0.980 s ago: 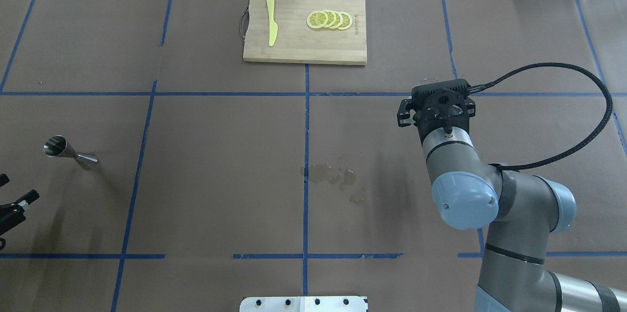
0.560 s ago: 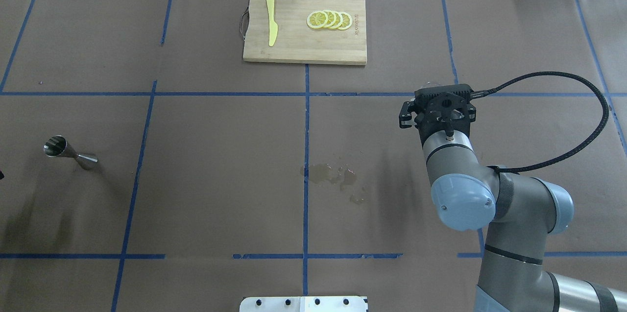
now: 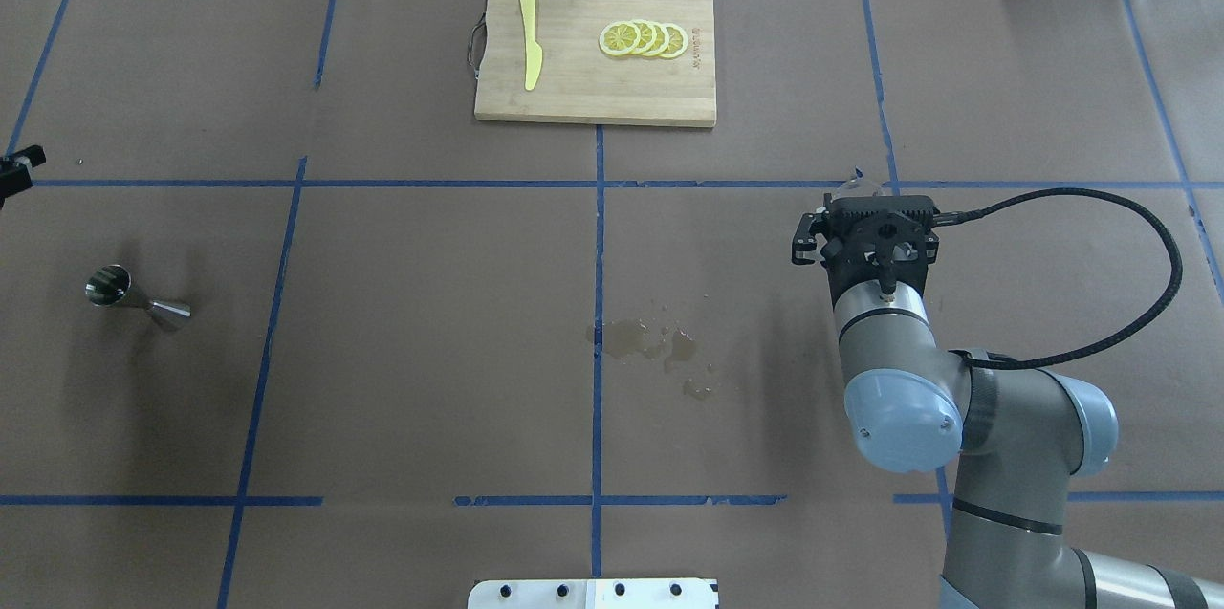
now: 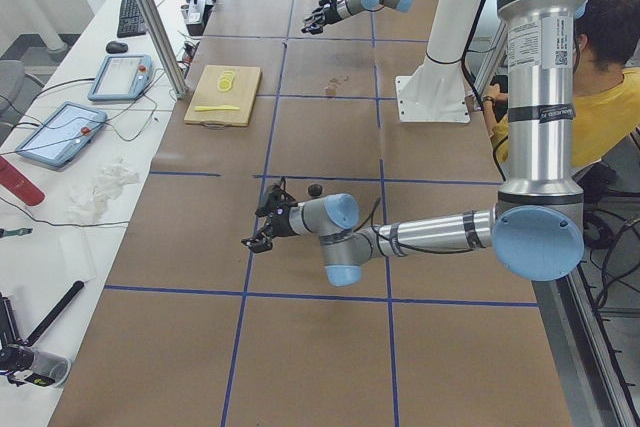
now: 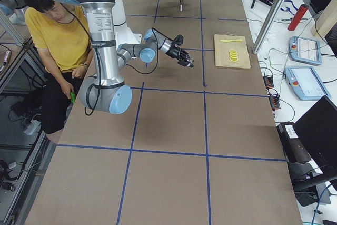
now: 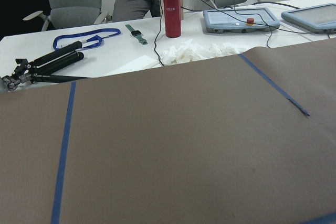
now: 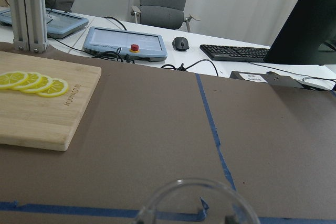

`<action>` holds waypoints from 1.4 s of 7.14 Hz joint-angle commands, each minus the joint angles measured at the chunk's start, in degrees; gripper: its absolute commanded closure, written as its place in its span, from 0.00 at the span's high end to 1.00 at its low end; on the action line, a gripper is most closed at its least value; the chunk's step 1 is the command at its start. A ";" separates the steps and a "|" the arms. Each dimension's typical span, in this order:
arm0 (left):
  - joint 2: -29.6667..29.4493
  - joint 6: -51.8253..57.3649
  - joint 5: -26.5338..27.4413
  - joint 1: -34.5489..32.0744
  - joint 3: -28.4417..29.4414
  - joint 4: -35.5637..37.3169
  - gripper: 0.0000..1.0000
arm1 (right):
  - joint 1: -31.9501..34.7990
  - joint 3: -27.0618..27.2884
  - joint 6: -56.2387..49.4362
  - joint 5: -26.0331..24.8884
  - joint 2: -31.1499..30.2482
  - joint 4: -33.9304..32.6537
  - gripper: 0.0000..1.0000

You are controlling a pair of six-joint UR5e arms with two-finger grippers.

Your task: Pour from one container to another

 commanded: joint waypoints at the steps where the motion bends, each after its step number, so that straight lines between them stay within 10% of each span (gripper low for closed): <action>1: -9.27 8.51 -9.48 -10.20 0.04 16.28 1.00 | -1.97 -3.09 3.44 -2.01 -3.28 9.31 0.00; 4: -18.07 11.34 -24.23 -17.07 -0.49 37.04 1.00 | -8.12 -11.99 3.88 -12.89 -7.16 23.70 0.00; 10: -18.00 10.92 -24.97 -17.17 -3.12 36.99 1.00 | -9.28 -16.56 8.19 -14.76 -9.45 24.16 0.00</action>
